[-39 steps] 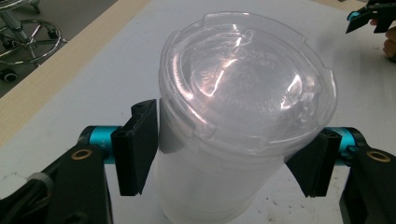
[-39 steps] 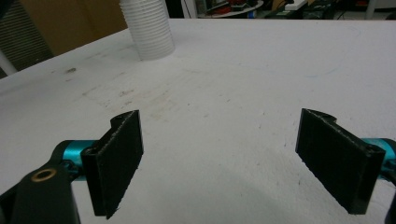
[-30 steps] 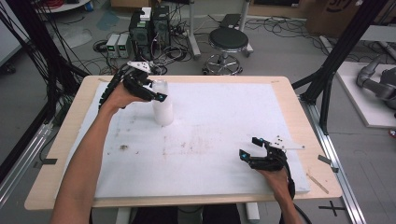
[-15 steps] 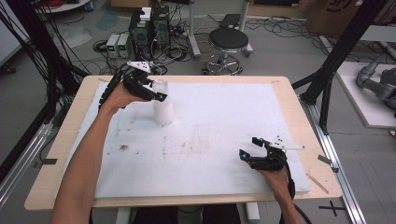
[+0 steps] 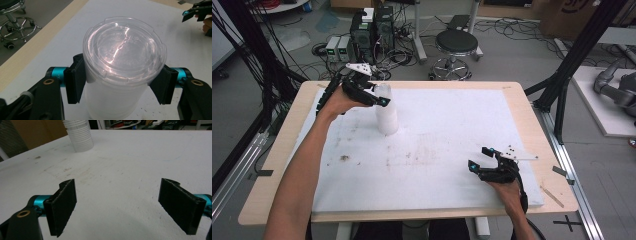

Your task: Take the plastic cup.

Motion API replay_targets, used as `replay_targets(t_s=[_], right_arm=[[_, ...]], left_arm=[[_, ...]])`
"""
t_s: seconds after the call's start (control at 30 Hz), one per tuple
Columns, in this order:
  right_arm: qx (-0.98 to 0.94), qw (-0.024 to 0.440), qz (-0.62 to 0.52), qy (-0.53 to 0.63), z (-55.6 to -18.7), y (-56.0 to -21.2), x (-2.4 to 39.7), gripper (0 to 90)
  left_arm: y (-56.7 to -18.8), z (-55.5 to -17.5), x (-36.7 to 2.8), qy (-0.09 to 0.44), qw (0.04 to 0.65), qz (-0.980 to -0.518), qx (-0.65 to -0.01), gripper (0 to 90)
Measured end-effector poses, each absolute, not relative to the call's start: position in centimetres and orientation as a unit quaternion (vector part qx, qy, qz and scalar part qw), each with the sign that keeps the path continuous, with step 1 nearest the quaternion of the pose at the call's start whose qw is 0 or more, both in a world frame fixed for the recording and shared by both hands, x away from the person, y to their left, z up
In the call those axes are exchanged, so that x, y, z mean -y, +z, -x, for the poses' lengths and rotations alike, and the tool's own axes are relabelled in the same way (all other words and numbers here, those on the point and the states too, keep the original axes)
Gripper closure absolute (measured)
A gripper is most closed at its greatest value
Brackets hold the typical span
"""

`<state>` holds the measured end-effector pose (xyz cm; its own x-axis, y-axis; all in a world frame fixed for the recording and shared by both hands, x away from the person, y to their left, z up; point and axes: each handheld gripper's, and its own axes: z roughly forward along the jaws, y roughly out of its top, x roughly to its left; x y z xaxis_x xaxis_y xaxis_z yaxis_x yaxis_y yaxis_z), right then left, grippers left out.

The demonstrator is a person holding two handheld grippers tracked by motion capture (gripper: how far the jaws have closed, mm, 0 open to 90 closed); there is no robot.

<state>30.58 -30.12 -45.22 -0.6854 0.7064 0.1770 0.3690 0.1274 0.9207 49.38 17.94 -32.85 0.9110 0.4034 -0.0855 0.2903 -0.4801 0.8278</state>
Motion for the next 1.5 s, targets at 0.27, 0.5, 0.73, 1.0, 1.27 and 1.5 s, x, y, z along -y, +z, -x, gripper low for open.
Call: replay_targets(t_s=[0.27,0.5,0.73,1.0,1.27,1.5], right_arm=[[-0.734,0.156,-0.365,0.551,-30.6,-45.2,30.1,14.9],[-0.734,0.154,-0.366,0.550,-30.5,-45.2,30.1,15.0],[-0.735,0.153,-0.367,0.550,-30.6,-45.2,30.1,15.0],[-0.734,0.153,-0.366,0.551,-30.6,-45.2,30.1,15.0],[-0.734,0.151,-0.365,0.552,-30.6,-45.2,30.1,14.9],[-0.735,0.153,-0.363,0.552,-30.6,-45.2,30.1,14.9]], left_arm=[[-32.7,-49.3,-18.0,0.065,0.466,-0.859,-0.202,35.7],[-32.6,-49.3,-18.0,0.066,0.464,-0.860,-0.201,36.0],[-31.7,-49.2,-18.0,0.069,0.462,-0.861,-0.201,36.3],[-30.3,-49.2,-17.4,0.079,0.460,-0.864,-0.187,36.3],[-30.3,-49.0,-17.5,0.078,0.456,-0.866,-0.192,36.0],[-30.3,-49.1,-17.4,0.079,0.460,-0.864,-0.190,36.4]])
